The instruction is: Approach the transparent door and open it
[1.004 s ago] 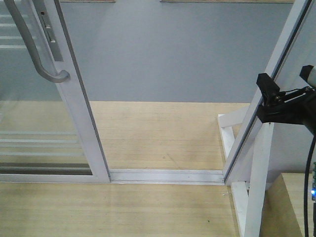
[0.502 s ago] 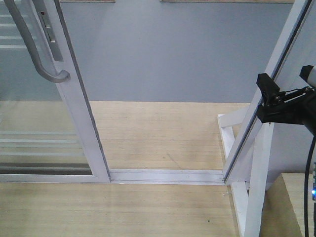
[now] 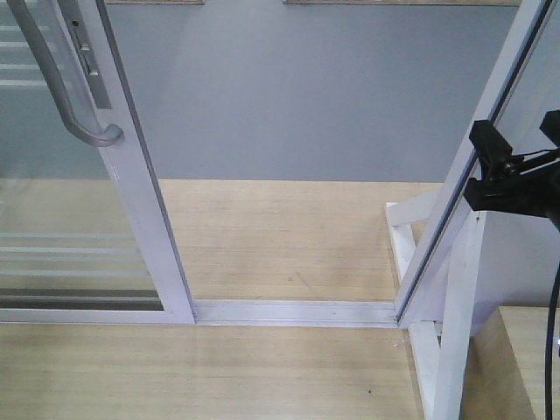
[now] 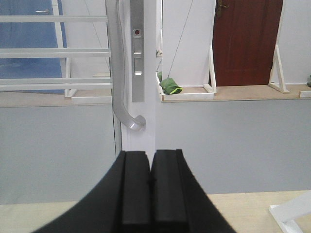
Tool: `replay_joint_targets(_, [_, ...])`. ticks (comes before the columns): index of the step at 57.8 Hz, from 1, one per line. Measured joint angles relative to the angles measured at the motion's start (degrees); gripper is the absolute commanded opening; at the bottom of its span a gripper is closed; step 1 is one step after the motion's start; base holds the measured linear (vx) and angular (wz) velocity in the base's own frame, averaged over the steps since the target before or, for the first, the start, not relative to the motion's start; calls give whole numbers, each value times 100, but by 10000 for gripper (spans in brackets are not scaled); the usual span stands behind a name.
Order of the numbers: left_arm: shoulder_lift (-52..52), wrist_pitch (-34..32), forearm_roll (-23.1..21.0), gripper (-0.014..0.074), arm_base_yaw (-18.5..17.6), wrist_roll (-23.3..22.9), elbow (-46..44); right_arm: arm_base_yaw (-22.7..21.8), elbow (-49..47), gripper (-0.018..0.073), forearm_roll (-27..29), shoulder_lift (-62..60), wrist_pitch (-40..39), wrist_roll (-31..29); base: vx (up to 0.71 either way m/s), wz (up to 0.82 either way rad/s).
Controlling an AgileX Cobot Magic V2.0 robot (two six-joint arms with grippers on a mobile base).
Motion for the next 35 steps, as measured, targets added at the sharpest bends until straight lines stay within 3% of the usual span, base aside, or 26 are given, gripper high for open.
replay_joint_targets(15, [0,0,0,-6,0,0,0,0,1502,-12,-74,-1605,-425,204,0,0])
replay_joint_targets(25, [0,0,0,-6,0,0,0,-242,1918,-6,-57,-2879,-405,81,0,0])
replay_joint_targets(35, [0,0,0,-6,0,0,0,-1262,1936,-6,-410,-3496,49,92,0,0])
